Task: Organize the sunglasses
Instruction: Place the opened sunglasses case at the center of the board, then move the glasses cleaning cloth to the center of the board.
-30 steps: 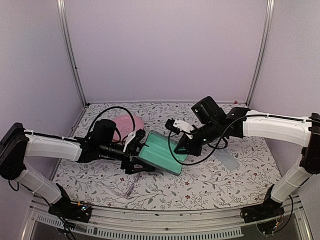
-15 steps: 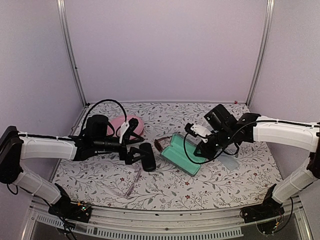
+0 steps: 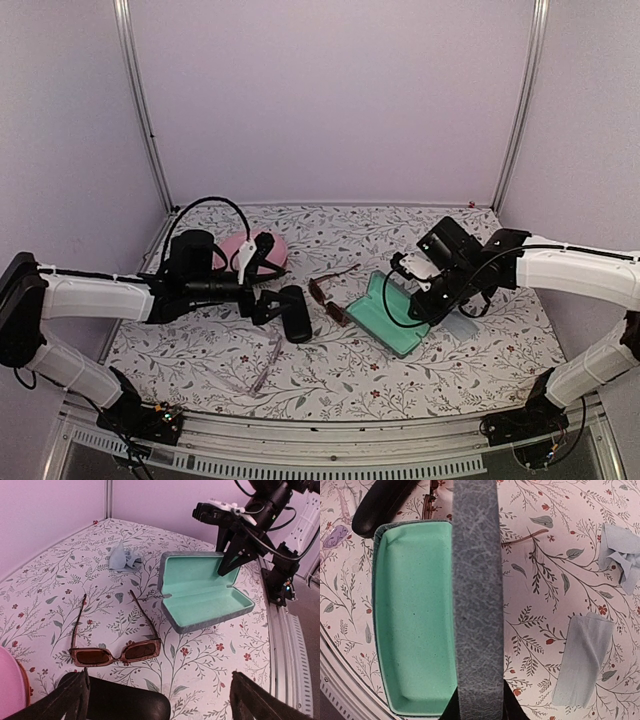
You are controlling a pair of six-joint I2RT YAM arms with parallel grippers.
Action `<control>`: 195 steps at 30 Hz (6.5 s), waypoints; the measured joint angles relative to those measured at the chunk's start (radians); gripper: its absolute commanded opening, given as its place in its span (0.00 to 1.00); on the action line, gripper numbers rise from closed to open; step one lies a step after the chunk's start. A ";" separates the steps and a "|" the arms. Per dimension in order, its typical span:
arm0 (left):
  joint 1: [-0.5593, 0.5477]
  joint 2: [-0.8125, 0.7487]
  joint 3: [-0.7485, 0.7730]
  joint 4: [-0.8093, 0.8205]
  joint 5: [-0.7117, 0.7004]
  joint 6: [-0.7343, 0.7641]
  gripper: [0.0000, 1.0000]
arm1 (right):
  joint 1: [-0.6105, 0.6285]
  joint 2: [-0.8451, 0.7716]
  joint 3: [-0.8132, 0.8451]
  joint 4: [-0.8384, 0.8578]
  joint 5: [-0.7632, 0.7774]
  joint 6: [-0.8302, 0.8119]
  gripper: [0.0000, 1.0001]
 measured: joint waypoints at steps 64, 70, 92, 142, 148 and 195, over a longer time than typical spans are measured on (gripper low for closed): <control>0.001 -0.017 -0.040 0.021 -0.033 0.040 0.98 | -0.082 0.334 0.119 0.175 -0.034 -0.322 0.11; 0.001 -0.013 -0.040 0.023 -0.033 0.040 0.98 | -0.060 0.312 0.094 0.182 -0.039 -0.337 0.14; 0.001 -0.013 -0.048 0.023 -0.056 0.035 0.98 | -0.051 0.266 0.076 0.211 -0.042 -0.330 0.52; 0.002 0.106 0.105 -0.168 -0.286 -0.086 0.99 | -0.396 0.111 -0.264 0.191 -0.158 0.301 0.41; 0.002 0.106 0.105 -0.167 -0.280 -0.092 0.98 | -0.377 0.111 -0.270 0.173 -0.117 0.340 0.37; 0.002 0.127 0.106 -0.166 -0.252 -0.112 0.98 | -0.312 0.057 -0.316 0.165 -0.097 0.412 0.24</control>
